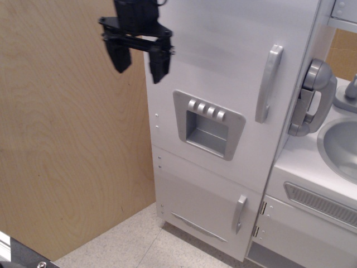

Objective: Close fridge

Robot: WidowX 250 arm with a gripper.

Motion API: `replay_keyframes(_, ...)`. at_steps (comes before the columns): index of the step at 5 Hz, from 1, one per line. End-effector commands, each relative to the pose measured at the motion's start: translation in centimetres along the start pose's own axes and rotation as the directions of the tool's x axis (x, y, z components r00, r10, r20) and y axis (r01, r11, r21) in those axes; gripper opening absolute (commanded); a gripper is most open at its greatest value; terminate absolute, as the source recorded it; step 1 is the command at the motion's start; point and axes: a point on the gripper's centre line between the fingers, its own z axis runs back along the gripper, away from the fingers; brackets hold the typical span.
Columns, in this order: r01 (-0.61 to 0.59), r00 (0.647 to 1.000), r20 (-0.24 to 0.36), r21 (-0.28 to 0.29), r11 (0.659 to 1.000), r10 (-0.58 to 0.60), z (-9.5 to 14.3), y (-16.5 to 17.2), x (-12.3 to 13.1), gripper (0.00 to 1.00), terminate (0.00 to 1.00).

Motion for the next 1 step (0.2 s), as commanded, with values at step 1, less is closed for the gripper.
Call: replay_keyframes(1,0.006,0.998,0.059,0.016,1.0,-0.007,2.56,0.01,0.45,1.0,1.0)
